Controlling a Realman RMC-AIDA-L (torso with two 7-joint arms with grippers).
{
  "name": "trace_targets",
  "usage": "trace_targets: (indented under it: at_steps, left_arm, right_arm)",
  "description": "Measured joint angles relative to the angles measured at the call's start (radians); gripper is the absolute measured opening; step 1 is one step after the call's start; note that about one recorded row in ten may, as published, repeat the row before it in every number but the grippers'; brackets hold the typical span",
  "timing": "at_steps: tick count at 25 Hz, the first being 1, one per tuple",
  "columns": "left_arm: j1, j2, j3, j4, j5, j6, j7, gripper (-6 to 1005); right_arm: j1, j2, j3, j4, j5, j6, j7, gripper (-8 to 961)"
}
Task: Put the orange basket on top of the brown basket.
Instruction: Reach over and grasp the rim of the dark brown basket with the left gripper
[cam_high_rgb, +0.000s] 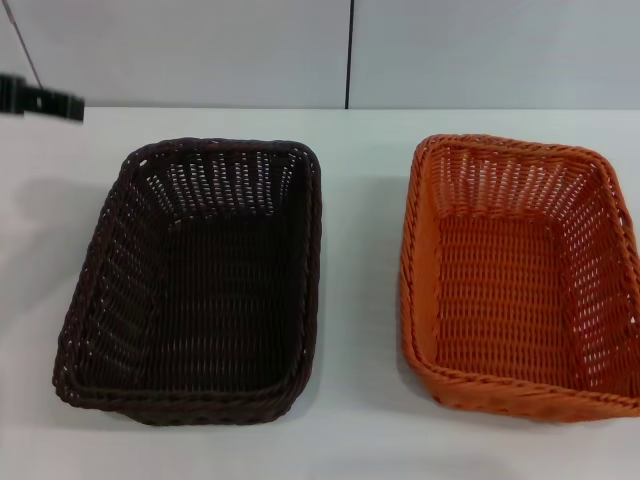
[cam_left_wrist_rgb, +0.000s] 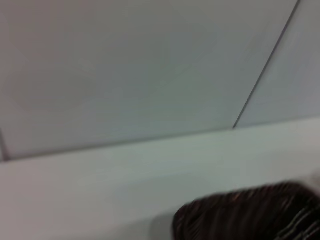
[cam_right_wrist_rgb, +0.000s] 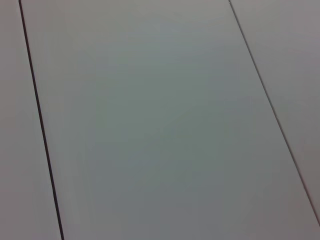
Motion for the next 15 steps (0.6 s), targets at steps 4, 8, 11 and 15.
trace_targets:
  at_steps: [4,8,11,15]
  left_arm:
    - [-0.012,-0.085,0.006,-0.079,0.175,-0.076,-0.014,860]
    - [-0.008,-0.115,0.067,-0.073,0.224,-0.092,-0.039,860]
    - [0.008,-0.115,0.112,-0.045,0.234,-0.067,-0.069,860]
    - [0.026,-0.117,0.116,-0.003,0.23,-0.044,-0.083,860]
  right_arm:
    - [0.004,-0.002,0.0,-0.001,0.0,0.005,-0.002,561]
    - [0.011,-0.009,-0.001,-0.002,0.0,0.023,-0.003,561]
    - [0.015,-0.012,-0.002,0.0,-0.002,0.027,-0.003,561]
    - [0.019,-0.013,-0.011,0.0,-0.002,0.041,-0.006,561]
